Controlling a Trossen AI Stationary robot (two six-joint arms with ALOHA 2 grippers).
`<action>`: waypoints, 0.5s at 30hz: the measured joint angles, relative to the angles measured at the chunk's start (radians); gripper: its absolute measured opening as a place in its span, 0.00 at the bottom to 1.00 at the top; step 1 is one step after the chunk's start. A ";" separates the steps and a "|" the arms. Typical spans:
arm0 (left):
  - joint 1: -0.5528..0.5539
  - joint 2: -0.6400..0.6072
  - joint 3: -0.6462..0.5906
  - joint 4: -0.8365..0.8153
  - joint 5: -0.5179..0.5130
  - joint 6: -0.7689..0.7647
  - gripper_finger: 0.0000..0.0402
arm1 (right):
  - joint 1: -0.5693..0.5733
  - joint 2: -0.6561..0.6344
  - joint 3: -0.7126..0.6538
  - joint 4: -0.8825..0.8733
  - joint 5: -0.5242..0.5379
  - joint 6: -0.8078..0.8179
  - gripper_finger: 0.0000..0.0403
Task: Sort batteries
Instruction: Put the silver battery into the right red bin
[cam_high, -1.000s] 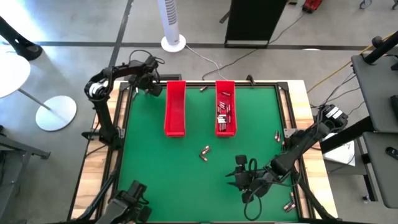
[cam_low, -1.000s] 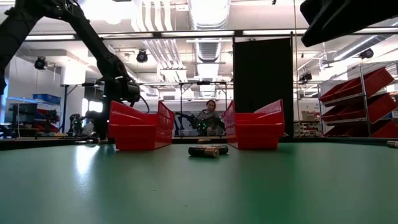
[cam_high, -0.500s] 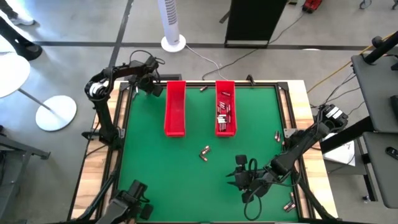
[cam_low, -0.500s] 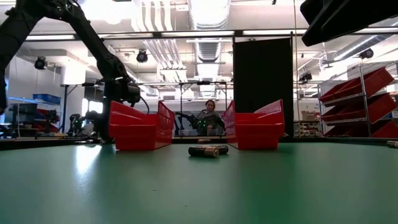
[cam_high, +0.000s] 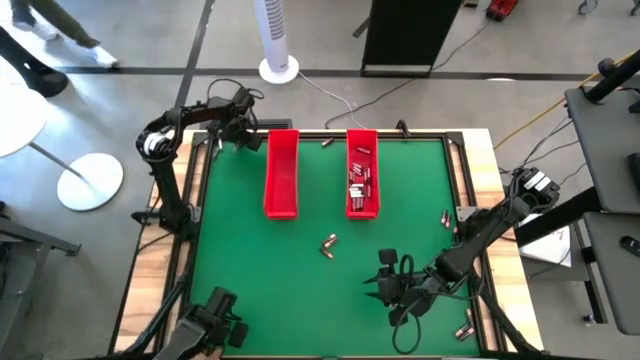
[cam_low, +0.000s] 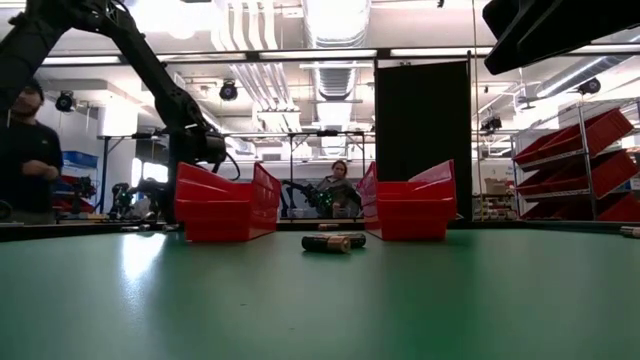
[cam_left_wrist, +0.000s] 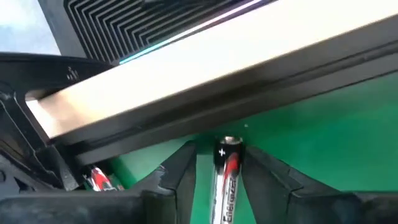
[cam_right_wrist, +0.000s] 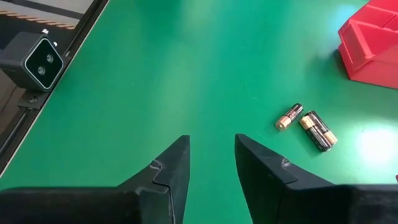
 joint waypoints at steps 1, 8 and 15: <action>0.000 0.000 0.001 0.001 -0.001 0.000 0.28 | 0.000 0.000 0.000 0.000 0.000 -0.001 0.29; 0.000 0.000 0.002 0.013 0.004 -0.008 0.29 | 0.000 0.000 0.000 0.000 0.000 -0.007 0.26; 0.000 0.000 -0.001 0.025 0.006 -0.027 0.29 | 0.000 0.000 0.000 0.000 0.000 -0.008 0.23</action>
